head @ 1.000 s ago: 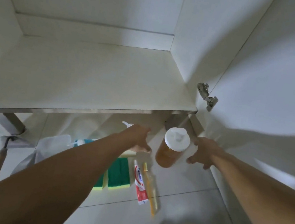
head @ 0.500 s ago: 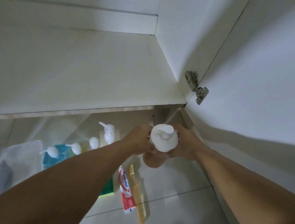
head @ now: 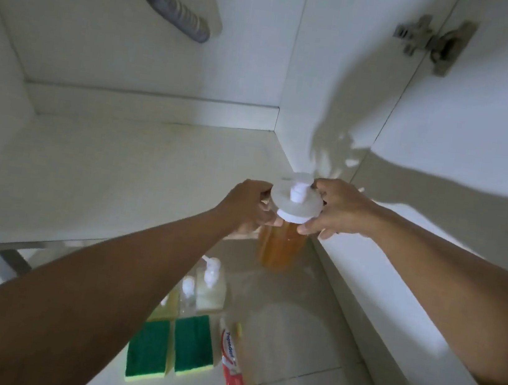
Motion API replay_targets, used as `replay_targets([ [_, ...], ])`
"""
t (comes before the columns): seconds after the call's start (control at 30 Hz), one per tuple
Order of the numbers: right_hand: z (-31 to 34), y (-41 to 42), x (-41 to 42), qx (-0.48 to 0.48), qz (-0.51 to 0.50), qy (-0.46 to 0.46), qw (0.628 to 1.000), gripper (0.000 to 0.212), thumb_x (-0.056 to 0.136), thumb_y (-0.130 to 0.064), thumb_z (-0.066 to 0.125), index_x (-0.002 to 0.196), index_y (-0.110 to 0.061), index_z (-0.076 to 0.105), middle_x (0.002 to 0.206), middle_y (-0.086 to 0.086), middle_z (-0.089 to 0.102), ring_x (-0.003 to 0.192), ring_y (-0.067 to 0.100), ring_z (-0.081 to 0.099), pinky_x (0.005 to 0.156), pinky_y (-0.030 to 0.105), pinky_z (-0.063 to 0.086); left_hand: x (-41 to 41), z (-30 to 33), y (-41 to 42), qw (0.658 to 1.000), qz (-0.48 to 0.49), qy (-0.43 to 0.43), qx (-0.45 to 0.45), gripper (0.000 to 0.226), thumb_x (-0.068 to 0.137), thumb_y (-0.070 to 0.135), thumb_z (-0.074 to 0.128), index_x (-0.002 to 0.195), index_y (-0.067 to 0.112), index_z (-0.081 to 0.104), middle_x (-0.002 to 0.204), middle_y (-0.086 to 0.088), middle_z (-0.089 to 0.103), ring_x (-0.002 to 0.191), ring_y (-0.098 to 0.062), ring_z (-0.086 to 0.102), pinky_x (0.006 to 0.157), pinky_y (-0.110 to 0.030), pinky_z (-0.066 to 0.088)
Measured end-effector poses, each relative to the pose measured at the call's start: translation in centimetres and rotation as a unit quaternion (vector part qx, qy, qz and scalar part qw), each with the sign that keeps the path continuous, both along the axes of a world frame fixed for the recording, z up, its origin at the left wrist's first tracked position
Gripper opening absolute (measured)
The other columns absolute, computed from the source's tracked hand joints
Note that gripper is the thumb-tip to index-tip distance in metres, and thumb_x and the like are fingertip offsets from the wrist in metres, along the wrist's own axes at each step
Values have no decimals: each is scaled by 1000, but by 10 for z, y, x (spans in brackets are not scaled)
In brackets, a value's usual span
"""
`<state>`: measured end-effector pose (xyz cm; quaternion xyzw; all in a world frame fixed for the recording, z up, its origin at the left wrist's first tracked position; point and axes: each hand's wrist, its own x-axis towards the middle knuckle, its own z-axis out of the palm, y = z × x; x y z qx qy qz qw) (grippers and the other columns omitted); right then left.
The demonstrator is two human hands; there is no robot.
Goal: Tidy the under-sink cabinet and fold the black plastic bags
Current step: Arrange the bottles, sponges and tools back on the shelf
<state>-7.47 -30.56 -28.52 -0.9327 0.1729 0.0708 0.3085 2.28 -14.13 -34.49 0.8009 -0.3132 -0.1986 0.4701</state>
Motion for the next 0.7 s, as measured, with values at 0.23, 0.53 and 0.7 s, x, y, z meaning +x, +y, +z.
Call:
replay_targets([
  [0.23, 58, 0, 59, 49, -12, -44, 998, 95, 53, -16, 96, 137, -13, 51, 123, 10, 61, 79, 29, 74, 75, 45, 61, 50, 62, -1, 998, 18, -46, -35, 47, 78, 4, 76, 123, 9, 62, 117, -2, 67, 112, -24, 60, 100, -45, 48],
  [0.53, 26, -55, 176, 92, -72, -87, 989, 92, 72, -2, 84, 148, -6, 33, 124, 12, 57, 84, 36, 73, 81, 46, 60, 164, 37, -66, 996, 52, -18, -75, 32, 86, 5, 68, 116, 17, 63, 117, 4, 65, 101, -16, 58, 77, -28, 48],
  [0.7, 28, -71, 246, 158, -123, -63, 978, 25, 99, -6, 50, 123, -6, 52, 117, 3, 62, 107, 36, 65, 94, 32, 55, 228, 30, -92, 993, 86, 2, -85, 47, 91, 13, 66, 136, 12, 51, 126, 0, 60, 110, -20, 57, 88, -41, 56],
])
